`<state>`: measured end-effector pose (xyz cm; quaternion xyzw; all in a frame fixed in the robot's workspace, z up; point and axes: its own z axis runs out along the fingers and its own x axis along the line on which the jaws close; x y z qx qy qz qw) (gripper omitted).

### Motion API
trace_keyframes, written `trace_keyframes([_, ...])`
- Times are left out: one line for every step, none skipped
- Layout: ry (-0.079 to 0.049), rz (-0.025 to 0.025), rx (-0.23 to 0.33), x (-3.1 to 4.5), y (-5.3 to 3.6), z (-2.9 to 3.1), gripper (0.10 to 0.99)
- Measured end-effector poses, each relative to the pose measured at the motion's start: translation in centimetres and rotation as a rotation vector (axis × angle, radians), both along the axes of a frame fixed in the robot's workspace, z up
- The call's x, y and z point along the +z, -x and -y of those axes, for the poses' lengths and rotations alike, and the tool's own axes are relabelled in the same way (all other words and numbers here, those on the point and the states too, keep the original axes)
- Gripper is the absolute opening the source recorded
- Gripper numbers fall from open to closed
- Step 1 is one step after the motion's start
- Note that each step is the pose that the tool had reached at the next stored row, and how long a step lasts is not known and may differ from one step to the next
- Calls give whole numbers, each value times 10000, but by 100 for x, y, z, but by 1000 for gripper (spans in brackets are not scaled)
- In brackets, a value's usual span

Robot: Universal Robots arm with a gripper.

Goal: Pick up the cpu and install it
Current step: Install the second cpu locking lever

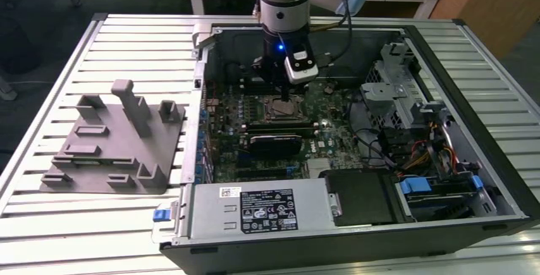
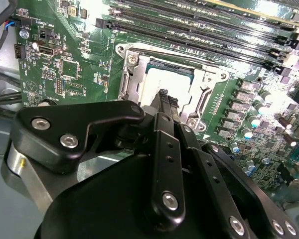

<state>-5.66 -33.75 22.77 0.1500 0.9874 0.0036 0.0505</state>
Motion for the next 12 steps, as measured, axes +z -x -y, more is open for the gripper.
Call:
trace_keyframes([0,-1,1,0,0,3,106])
trace_keyframes([1,-1,2,0,0,7,106])
trace_keyframes([-1,0,1,0,0,12,106])
trace_keyframes([-1,1,0,-1,0,20,106])
trace_keyframes([-1,1,0,-1,0,31,106])
trace_keyframes([-1,1,0,-1,0,42,106])
trace_keyframes([-2,1,0,-1,0,55,106])
trace_keyframes([-1,1,0,-1,0,68,106])
trace_keyframes([-1,1,0,-1,0,81,106])
trace_keyframes([-1,1,0,-1,0,93,106])
trace_keyframes([0,0,-1,0,0,106,106])
trace_keyframes([0,1,-1,0,0,118,106])
